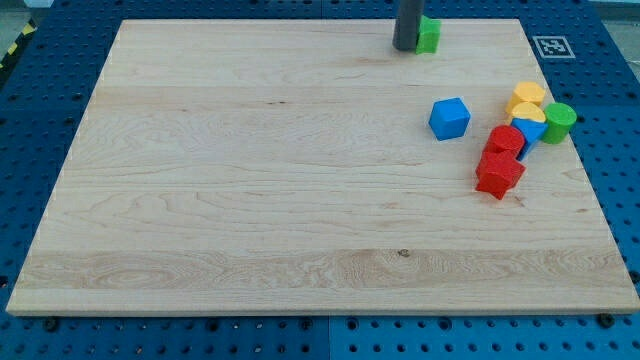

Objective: Move the green star towards the top right

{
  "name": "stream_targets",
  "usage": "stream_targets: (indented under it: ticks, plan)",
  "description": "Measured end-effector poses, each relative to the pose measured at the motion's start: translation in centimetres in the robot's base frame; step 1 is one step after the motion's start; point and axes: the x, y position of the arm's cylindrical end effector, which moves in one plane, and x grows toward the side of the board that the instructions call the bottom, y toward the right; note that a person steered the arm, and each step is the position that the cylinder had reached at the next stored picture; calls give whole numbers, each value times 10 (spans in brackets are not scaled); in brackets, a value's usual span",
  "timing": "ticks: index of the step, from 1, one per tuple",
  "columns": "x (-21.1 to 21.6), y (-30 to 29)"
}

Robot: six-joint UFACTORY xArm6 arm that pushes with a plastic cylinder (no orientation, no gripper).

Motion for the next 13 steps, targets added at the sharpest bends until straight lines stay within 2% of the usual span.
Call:
stream_targets:
  ticks: [3,5,11,13]
  plan:
    - [-51,33]
    - [-53,44]
    - [-14,66]
    - [42,49]
